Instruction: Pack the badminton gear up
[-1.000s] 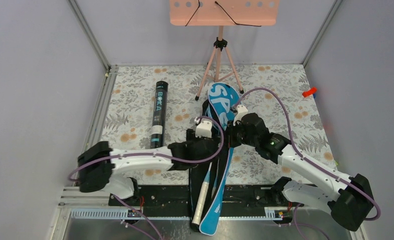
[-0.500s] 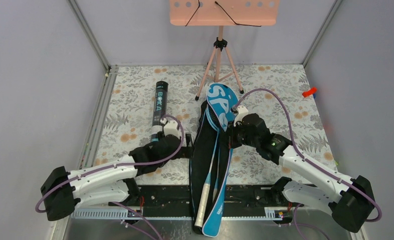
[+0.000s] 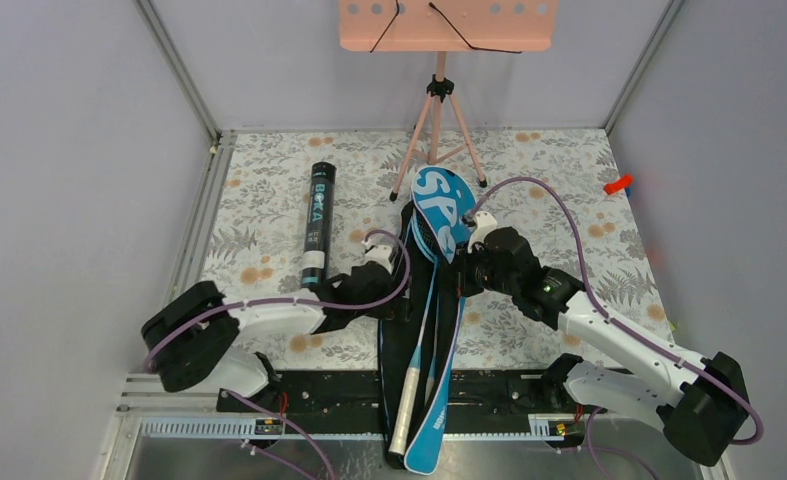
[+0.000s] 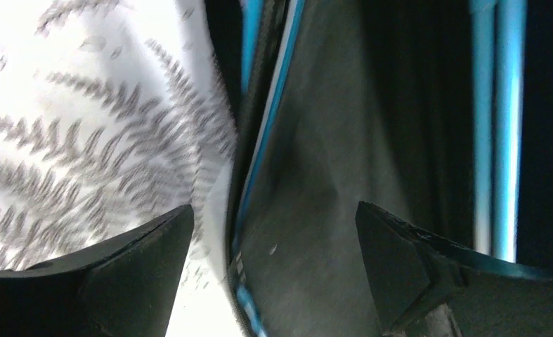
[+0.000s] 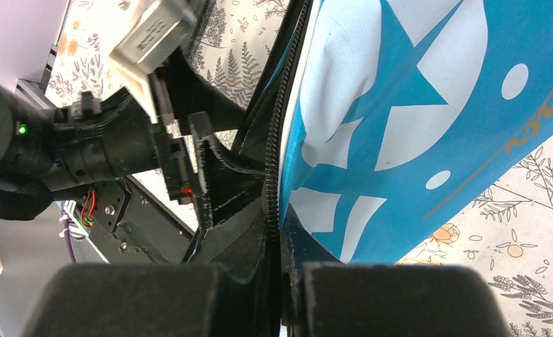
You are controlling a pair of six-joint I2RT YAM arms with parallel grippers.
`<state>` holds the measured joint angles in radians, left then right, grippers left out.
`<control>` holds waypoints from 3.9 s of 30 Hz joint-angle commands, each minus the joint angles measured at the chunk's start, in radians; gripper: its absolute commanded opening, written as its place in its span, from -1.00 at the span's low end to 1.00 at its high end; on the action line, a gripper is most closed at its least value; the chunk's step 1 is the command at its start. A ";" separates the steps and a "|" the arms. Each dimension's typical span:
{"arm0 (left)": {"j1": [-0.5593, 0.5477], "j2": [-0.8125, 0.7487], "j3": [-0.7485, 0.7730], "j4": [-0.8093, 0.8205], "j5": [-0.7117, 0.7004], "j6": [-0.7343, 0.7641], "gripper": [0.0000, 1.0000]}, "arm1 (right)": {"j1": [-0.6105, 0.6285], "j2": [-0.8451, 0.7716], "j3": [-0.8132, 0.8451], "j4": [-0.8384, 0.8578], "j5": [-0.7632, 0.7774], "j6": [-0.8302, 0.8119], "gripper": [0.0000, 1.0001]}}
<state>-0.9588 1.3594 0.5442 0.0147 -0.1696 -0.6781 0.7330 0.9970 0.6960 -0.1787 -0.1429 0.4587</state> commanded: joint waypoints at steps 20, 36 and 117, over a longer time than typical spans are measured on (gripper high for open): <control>0.020 -0.325 0.106 -0.237 -0.121 0.030 -1.00 | -0.035 -0.019 0.072 -0.284 0.712 -0.033 -1.00; 0.001 -0.273 0.128 -0.161 -0.024 0.022 -1.00 | -0.035 -0.027 0.022 -0.033 0.186 -0.123 0.05; 0.194 -0.378 0.503 -0.806 0.665 1.455 0.97 | -0.610 0.864 1.119 -1.518 -0.563 -1.978 -1.00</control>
<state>-0.7681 1.0645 1.1118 -0.9604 0.3794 0.9169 0.1234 1.8889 1.7714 -1.5085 -0.6357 -1.5475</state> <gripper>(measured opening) 0.985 0.074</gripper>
